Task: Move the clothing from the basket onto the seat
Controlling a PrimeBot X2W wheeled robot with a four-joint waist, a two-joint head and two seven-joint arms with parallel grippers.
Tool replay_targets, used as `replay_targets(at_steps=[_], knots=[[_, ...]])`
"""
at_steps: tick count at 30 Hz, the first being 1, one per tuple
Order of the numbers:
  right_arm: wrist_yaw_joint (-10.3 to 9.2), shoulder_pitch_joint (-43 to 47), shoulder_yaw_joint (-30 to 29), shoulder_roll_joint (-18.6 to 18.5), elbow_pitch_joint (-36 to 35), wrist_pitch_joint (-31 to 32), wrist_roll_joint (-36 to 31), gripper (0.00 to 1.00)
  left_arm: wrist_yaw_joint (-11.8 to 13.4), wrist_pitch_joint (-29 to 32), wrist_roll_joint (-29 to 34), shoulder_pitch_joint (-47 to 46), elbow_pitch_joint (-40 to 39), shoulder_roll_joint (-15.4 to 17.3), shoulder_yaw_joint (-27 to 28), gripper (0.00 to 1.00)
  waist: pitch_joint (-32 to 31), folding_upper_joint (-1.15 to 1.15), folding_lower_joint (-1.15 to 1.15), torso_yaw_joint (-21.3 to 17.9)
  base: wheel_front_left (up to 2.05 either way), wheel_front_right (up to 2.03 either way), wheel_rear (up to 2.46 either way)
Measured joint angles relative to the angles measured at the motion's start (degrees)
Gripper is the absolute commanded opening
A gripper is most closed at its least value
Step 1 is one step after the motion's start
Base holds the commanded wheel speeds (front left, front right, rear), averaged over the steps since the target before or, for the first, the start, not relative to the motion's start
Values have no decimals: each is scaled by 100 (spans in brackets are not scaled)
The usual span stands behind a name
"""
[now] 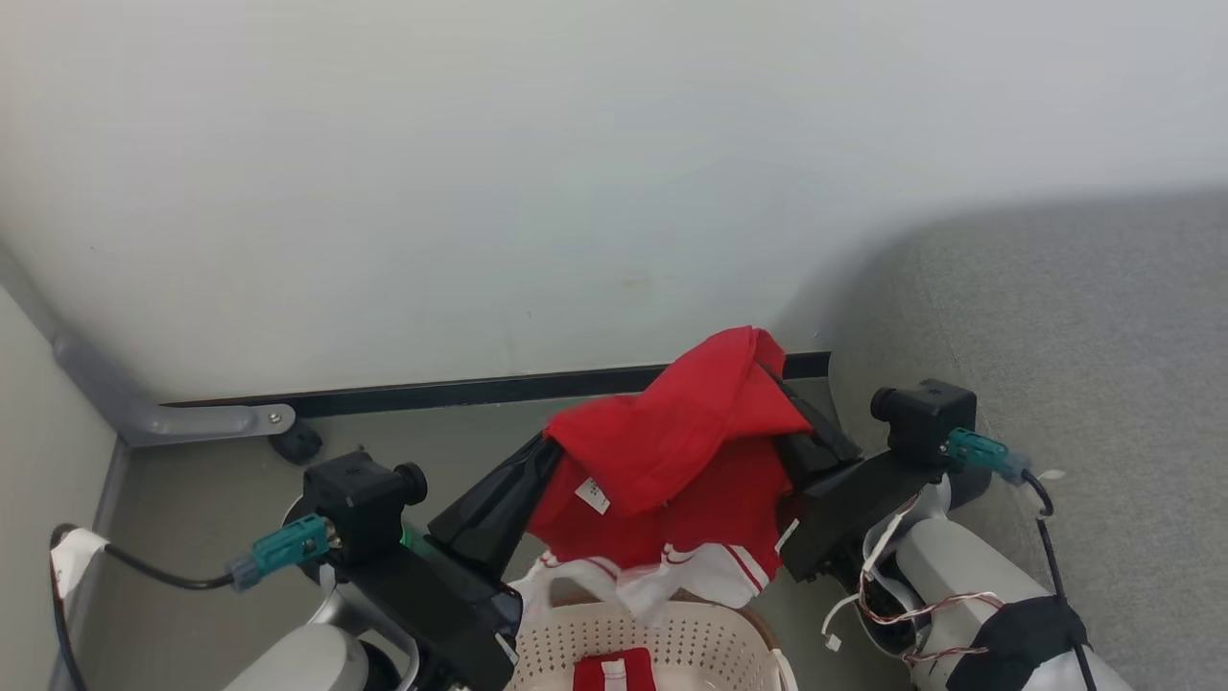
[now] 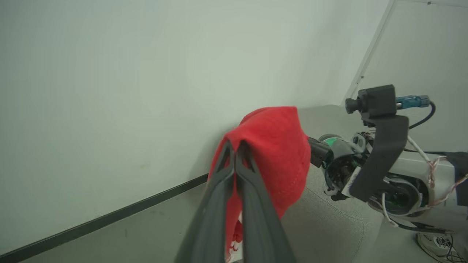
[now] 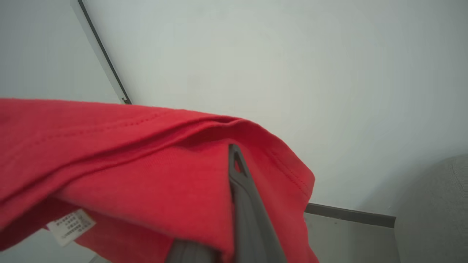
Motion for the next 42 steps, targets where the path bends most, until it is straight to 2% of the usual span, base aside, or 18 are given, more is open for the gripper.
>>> replay_targets(at_steps=[5, 6, 8, 18, 42], knots=[[0, 97, -249, -63, -259, -1, 49, 0, -1, -5, -41, 277, 32, 60, -16, 0, -19, 0, 0, -135, 0, 0, 0], [0, 105, -277, -81, -300, 0, 48, 0, -3, -7, -54, 313, 32, 65, -27, 11, -24, 0, 0, -163, 0, 0, 0], [0, 123, -346, -122, -438, -1, 48, 0, -7, -8, -59, 339, 20, 63, -58, 100, -32, 0, 0, -219, 0, 0, 0], [-19, 437, -713, -330, -995, -2, -101, 0, -121, -62, -65, 582, -425, 160, -235, 100, 0, 0, 0, -529, 0, 0, 0], [-359, 1377, -1581, -804, -2673, -3, -449, 0, -111, -428, 274, 681, -731, 472, -133, 100, 158, 0, 0, -1764, 0, 0, 0]])
